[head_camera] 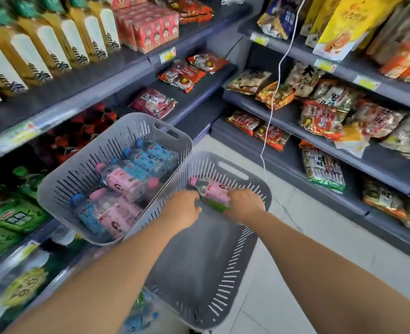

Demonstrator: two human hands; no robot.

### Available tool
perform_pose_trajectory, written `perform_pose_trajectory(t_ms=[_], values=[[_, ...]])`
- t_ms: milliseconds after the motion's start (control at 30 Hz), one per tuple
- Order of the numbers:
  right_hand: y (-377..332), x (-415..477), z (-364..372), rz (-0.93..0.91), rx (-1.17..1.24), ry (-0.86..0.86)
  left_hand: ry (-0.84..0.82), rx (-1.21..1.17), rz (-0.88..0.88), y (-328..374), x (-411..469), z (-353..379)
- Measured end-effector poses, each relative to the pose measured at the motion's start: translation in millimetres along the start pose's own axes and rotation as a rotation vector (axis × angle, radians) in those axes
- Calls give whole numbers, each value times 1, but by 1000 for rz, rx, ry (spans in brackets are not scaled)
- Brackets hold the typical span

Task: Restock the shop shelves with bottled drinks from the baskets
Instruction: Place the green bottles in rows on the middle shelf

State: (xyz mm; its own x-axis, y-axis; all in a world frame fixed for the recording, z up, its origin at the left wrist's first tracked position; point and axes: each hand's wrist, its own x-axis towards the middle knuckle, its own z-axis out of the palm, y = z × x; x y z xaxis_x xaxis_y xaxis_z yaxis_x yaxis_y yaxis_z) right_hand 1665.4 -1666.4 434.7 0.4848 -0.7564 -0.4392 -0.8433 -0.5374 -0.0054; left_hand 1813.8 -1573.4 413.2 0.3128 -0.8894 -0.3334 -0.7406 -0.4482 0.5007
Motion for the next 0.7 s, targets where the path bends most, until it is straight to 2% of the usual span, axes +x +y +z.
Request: perform_pose_trajectory(t_ms=[133, 200, 367, 500, 567, 633, 700], values=[[9, 39, 17, 63, 155, -45, -74, -55, -83, -1, 32, 25], [10, 57, 28, 66, 214, -75, -118, -161, -151, 0, 47, 36], [4, 83, 49, 94, 123, -35, -115, -728, -324, 8, 79, 59], [1, 93, 60, 75, 173, -260, -136, -1094, -604, 12, 89, 67], [3, 97, 65, 95, 154, -227, -156, -1079, -621, 8, 90, 71], [4, 102, 69, 114, 184, -180, -207, -983, -566, 3, 88, 76], [3, 110, 69, 100, 254, -225, -234, -929, -530, 1, 88, 79]])
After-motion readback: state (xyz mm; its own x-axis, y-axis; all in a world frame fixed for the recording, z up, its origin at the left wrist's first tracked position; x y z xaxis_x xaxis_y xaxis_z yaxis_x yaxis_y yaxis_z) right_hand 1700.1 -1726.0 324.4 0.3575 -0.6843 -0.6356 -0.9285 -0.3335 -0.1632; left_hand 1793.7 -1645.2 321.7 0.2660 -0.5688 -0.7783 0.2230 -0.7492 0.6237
